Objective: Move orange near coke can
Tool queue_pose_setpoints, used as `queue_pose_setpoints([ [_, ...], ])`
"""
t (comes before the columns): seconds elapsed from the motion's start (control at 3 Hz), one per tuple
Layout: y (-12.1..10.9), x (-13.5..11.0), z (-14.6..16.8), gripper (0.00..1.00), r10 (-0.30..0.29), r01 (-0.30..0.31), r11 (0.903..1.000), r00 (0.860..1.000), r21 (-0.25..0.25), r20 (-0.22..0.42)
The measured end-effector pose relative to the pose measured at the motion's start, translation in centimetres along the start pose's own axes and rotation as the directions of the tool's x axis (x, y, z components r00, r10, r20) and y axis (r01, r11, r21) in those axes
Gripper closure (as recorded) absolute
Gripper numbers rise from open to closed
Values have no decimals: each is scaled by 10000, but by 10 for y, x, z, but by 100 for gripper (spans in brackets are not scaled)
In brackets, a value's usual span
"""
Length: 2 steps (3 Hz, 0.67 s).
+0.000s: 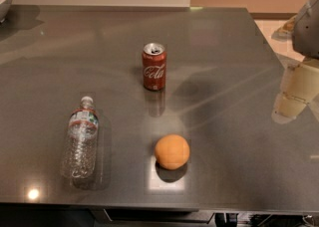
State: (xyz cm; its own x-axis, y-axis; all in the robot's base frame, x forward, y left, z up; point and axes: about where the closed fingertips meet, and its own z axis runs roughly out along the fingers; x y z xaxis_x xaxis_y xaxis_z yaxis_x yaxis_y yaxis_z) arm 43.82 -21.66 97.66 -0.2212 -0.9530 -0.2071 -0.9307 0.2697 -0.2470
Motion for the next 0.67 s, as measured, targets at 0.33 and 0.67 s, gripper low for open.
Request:
queue_pose_setpoints([
  [0.33, 0, 0, 0, 0, -1, 1, 10000, 10000, 2, 3],
  [0.67, 9, -12, 3, 0, -225, 241, 9993, 9982, -286, 561],
])
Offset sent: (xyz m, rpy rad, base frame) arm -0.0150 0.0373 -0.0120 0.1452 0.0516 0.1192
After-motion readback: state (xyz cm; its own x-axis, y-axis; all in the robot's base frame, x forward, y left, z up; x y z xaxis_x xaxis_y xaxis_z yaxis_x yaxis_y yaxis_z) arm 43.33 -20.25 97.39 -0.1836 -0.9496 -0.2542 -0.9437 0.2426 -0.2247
